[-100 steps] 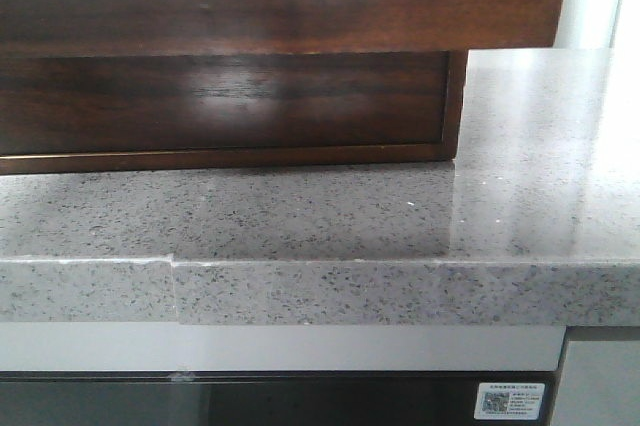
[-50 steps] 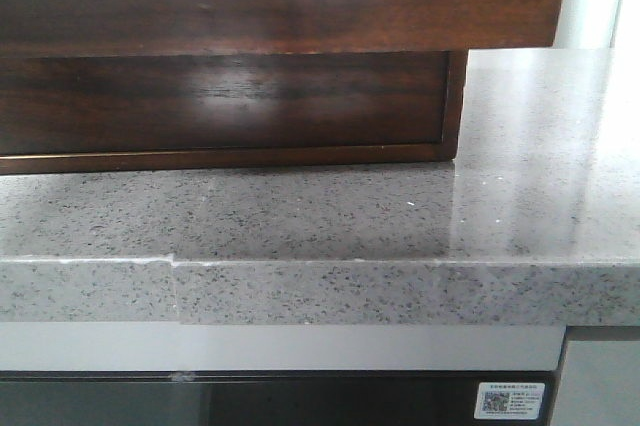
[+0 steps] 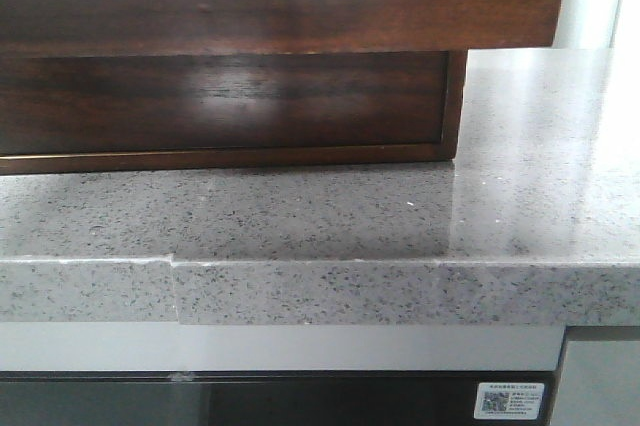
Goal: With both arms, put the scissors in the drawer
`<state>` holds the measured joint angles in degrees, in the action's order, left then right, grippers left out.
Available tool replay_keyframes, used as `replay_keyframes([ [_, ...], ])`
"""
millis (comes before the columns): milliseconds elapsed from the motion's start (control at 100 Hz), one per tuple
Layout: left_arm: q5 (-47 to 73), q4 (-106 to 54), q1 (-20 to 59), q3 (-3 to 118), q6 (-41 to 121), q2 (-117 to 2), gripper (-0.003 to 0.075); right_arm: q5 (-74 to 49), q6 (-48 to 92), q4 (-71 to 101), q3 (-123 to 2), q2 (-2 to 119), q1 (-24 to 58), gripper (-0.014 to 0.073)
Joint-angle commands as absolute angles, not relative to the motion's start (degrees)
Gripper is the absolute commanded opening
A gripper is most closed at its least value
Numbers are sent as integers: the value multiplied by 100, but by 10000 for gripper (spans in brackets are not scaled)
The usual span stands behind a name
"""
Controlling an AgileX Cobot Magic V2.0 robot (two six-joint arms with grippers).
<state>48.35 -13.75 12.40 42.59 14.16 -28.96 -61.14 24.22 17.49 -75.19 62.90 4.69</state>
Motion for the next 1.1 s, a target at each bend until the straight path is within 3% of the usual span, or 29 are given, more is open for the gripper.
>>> replay_keyframes([
  [0, 4400, -1445, 1276, 4439, 1399, -2923, 356, -5363, 2406, 2089, -6939, 5784, 111, 264],
  [250, 4400, -1445, 1276, 4439, 1399, -2923, 356, -4311, 2357, 2199, -4978, 4483, -88, 263],
  [490, 4400, -1445, 1276, 4439, 1399, -2923, 350, -4013, 2357, 2148, -4418, 3866, -88, 256],
  [620, 4410, -1445, 1276, 4439, 1399, -2923, 256, -4013, 2357, 2148, -4418, 3866, -88, 134],
  [760, 4432, -1442, 1276, 4439, 1399, -2923, 79, -4035, 2357, 2148, -4418, 3866, -88, -38],
  [840, 4461, -1415, 1276, 4439, 1399, -2923, -22, -4035, 2357, 2148, -4418, 3866, -88, -69],
  [1090, 4553, -1349, 1276, 4439, 1399, -2923, -20, -4035, 2357, 2148, -4418, 3866, -88, -69],
])
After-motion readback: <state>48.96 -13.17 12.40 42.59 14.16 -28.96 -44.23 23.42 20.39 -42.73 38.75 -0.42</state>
